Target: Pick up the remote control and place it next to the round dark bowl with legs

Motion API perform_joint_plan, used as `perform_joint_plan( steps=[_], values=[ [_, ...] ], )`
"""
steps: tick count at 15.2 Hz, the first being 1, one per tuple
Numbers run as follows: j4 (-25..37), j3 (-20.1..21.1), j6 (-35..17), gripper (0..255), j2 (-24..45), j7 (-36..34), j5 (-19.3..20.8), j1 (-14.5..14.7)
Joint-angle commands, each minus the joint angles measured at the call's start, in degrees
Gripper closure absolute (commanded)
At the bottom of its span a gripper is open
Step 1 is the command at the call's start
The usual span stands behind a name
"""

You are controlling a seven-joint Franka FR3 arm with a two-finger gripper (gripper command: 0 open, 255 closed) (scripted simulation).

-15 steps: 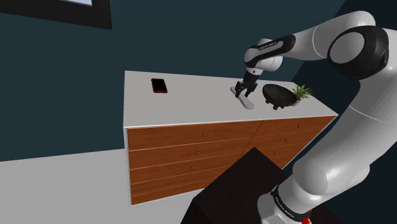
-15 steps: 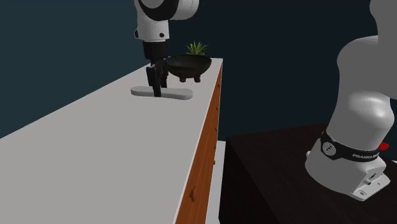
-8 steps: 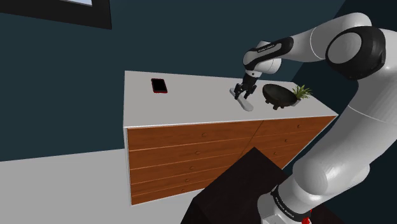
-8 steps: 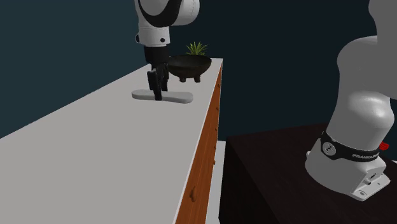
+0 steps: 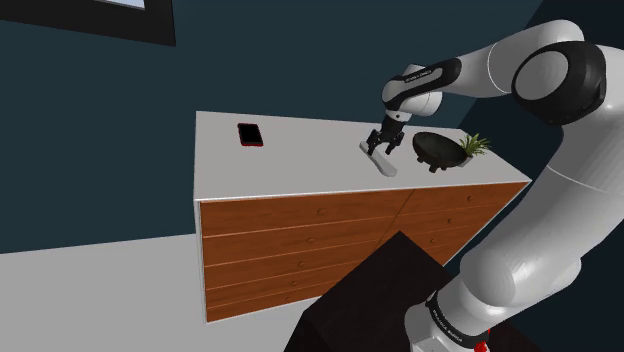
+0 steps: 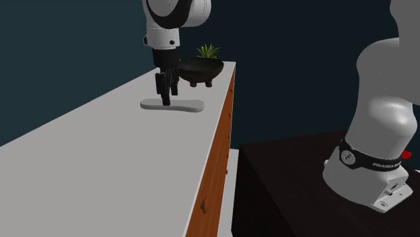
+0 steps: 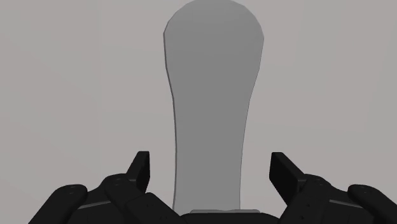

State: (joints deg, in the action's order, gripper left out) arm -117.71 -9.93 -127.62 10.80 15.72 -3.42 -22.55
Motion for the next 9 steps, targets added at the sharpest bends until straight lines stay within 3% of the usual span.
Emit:
perform_joint_plan(
  steps=[1,4,9],
  values=[
    [0.78,-0.07,1.74,0,-0.98,-0.18,0.27,0.04],
    [3.39,-0.21,6.69,0,-3.36,-0.60,0.90,0.11],
    [3.39,-0.21,6.69,0,-3.36,-0.60,0.90,0.10]
  ],
)
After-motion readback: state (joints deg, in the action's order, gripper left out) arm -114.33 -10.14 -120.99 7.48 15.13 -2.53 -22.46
